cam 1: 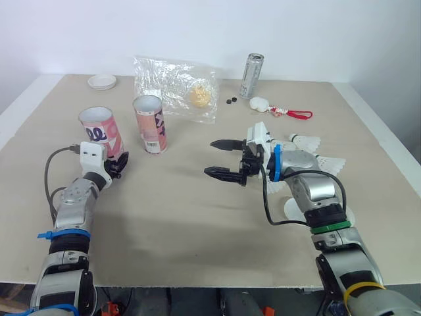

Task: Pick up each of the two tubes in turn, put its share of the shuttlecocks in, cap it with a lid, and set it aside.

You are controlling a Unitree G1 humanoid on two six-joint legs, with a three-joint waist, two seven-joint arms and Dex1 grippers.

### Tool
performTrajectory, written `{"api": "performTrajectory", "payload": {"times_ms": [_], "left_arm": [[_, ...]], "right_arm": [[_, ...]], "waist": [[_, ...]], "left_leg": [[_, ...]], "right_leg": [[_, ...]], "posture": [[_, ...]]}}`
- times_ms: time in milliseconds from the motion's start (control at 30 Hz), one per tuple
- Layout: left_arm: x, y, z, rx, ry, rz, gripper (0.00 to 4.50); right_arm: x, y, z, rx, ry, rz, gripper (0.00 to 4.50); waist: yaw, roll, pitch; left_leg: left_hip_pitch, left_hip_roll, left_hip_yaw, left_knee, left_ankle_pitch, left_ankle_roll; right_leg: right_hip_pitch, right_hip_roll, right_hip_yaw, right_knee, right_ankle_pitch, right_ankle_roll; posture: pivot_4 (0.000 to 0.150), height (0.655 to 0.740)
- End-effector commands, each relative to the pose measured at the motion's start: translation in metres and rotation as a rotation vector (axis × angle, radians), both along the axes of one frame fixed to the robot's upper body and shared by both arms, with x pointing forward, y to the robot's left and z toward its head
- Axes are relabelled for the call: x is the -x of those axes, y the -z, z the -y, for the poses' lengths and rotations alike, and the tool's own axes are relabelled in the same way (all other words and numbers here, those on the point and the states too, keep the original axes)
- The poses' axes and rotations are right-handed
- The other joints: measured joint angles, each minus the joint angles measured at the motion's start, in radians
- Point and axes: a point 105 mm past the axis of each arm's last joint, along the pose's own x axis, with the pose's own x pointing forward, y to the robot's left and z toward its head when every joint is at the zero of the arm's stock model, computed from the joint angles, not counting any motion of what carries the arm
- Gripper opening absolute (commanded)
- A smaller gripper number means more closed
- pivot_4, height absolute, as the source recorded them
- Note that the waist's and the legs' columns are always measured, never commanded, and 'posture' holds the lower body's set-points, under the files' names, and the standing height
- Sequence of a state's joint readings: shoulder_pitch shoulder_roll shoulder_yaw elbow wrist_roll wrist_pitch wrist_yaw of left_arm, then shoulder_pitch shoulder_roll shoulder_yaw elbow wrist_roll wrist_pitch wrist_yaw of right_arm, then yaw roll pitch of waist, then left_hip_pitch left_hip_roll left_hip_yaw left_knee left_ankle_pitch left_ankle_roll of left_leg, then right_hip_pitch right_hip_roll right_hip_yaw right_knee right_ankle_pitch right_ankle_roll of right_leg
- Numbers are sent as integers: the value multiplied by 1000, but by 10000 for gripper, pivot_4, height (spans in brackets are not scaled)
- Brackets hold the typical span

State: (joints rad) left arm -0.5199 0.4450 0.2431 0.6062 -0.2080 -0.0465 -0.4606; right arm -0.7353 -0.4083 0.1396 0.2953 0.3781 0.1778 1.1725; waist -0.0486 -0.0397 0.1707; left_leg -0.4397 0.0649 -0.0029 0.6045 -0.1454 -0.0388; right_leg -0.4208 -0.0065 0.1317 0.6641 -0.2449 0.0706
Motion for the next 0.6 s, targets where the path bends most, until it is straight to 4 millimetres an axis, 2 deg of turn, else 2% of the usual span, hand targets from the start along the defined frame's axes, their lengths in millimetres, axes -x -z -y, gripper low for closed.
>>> {"api": "performTrajectory", "payload": {"times_ms": [33,200,367,467,533,600], "left_arm": [[8,-19,-11,-68,-2,79,24243],[22,-35,-9,-181,81,145,24243],[42,-50,5,-353,266,172,24243],[59,-51,32,-502,469,146,24243],[65,-51,42,-527,539,131,24243],[76,-47,64,-578,668,103,24243]], "right_arm": [[3,-14,5,-32,10,47,45000],[9,-14,5,-47,16,44,45000],[23,-18,14,-74,88,48,45000],[38,-17,26,-87,204,34,45000],[44,-18,30,-93,262,24,45000],[50,-19,39,-116,373,9,45000]], "waist": [[-1,0,0],[1,0,0],[2,0,0],[5,0,0],[4,1,1],[3,1,1]], "left_leg": [[0,0,0,0,0,0],[0,0,0,-2,0,0],[-2,0,-1,-2,-1,-2],[-3,0,-2,-3,-2,-4],[-3,0,-2,-3,-3,-5],[-3,0,-1,-3,-3,-6]], "right_leg": [[0,0,0,0,0,0],[-1,0,0,0,-1,-2],[-2,0,0,0,-2,-3],[-2,-1,0,0,-3,-6],[-2,-1,0,0,-5,-8],[-3,-1,0,0,-5,-8]], "posture": [[1500,7400],[1500,7400],[1500,7400],[1500,7400],[1500,7400],[1500,7400]]}}
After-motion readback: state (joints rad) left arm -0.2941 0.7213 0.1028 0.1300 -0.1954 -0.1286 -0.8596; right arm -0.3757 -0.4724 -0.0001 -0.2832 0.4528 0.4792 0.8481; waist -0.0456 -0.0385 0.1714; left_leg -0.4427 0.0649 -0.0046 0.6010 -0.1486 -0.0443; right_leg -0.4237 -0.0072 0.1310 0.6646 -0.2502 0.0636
